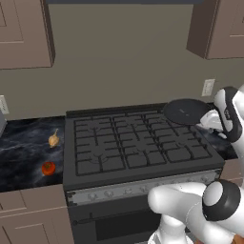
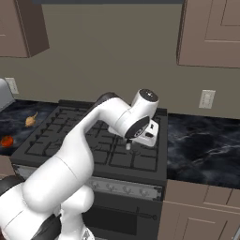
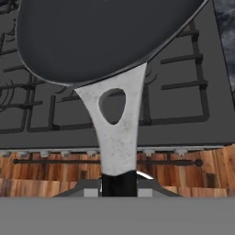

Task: Place the pan on the front right burner on the stove. Then place the tomato and the onion in the pan and turn on the front right burner.

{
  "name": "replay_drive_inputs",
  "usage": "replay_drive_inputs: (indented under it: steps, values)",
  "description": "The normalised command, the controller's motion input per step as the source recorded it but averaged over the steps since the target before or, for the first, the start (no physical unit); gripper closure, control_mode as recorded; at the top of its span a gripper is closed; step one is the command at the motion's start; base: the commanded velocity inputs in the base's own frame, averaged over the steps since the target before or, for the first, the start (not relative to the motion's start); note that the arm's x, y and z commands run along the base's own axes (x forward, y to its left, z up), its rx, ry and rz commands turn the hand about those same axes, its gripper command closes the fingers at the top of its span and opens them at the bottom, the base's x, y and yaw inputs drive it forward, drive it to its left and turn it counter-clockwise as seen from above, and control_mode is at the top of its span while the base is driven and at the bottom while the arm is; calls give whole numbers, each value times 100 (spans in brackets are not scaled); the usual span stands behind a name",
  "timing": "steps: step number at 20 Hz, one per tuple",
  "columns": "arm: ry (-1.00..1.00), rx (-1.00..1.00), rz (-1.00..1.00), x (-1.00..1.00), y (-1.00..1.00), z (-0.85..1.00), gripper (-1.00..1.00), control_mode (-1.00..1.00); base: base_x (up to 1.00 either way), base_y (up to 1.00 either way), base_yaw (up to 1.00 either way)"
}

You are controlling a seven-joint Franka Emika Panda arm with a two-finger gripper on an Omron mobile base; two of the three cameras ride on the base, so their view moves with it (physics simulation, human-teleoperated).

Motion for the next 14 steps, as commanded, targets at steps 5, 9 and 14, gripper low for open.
replay_drive_inputs:
  steps: [5, 9, 14]
  values:
    - [1, 0, -5, 0, -15, -16, 100, -100, 0, 0, 0]
    - [1, 0, 0, 3, 0, -11, 100, -100, 0, 0, 0]
    - [0, 0, 0, 10, 0, -23, 100, -100, 0, 0, 0]
